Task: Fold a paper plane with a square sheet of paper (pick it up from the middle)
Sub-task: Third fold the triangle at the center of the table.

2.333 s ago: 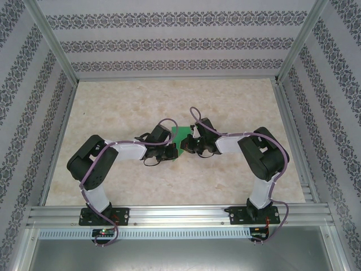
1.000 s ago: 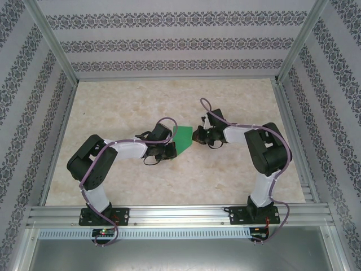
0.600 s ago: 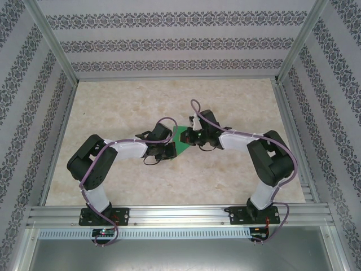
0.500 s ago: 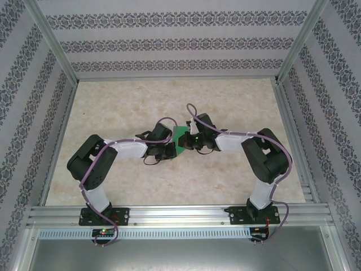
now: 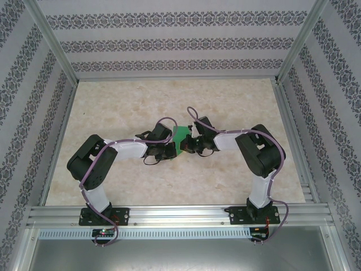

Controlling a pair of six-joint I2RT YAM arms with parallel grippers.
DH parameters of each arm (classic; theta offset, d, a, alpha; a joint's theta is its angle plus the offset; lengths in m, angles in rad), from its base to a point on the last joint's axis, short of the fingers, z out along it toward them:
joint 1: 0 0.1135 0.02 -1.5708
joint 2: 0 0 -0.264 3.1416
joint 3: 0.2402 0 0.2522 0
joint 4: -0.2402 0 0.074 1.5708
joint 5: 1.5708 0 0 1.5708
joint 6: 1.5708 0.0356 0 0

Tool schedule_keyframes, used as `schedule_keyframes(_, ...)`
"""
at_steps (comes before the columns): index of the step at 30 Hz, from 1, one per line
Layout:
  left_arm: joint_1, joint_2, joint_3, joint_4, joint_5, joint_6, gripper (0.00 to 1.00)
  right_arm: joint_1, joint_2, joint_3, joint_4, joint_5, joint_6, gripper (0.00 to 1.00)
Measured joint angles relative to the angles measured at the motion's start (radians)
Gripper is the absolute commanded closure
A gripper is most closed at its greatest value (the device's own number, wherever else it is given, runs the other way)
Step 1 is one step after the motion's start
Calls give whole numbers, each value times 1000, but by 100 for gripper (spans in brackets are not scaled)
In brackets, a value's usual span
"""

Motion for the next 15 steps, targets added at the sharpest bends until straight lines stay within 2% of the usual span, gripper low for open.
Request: schedule_keyframes(15,1,15,27,72,75,-12,97,-6,7,1,2,-18,4,100)
